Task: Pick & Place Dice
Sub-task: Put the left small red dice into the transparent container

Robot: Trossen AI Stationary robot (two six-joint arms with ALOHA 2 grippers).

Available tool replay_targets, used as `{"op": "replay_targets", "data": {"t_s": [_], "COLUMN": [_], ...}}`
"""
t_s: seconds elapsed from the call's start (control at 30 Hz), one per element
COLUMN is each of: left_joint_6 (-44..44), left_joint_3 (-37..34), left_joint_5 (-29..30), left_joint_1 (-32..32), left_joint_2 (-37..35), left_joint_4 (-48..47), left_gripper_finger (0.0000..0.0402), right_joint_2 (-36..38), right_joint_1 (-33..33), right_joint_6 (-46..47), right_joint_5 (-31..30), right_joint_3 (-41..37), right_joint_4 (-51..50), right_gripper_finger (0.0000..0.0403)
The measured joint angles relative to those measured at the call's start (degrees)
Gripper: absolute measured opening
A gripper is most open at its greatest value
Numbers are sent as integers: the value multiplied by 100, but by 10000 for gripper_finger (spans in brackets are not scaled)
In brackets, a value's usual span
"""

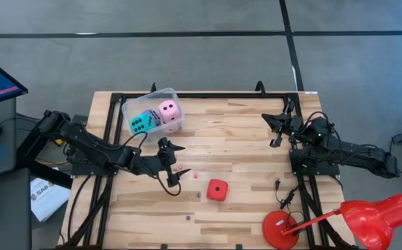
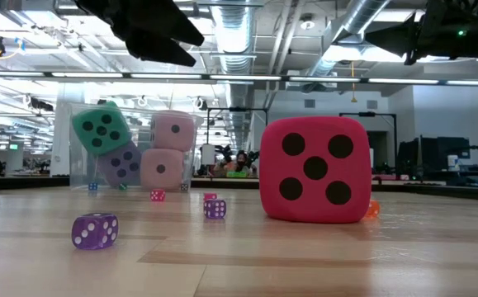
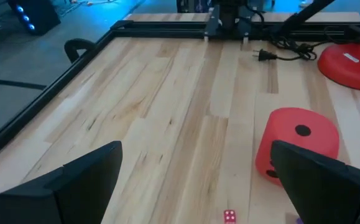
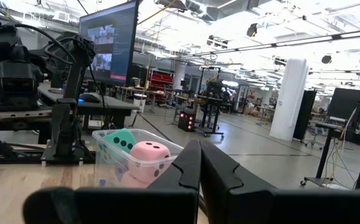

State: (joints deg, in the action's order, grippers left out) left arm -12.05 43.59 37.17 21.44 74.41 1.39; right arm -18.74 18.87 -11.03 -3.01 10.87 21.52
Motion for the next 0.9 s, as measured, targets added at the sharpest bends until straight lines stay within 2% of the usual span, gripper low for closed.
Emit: {"op": "replay_targets", "data": {"t_s": [0.23,0.47,0.73,0.9], "left_joint_6": [-114,-1169,-1247,-1335], "left_joint_3": [0,-56,-808,-1123], "left_joint_5": [0,9,-267,-269], "left_joint_1": [2,26,166,183], "left_joint_2": [0,0,0,0], "left_joint_4": [-333,-1259,-400,-264], "left_gripper_finger": [400,400,391,383], "right_joint_2": [0,0,0,0], "right_joint_1": [0,0,2,2], "right_joint_6": [1,0,0,0], "right_joint_5": [0,0,0,0], "right_joint_3": [0,0,0,0], "right_joint_4": [0,0,0,0], "right_gripper_finger": [0,0,0,0]}}
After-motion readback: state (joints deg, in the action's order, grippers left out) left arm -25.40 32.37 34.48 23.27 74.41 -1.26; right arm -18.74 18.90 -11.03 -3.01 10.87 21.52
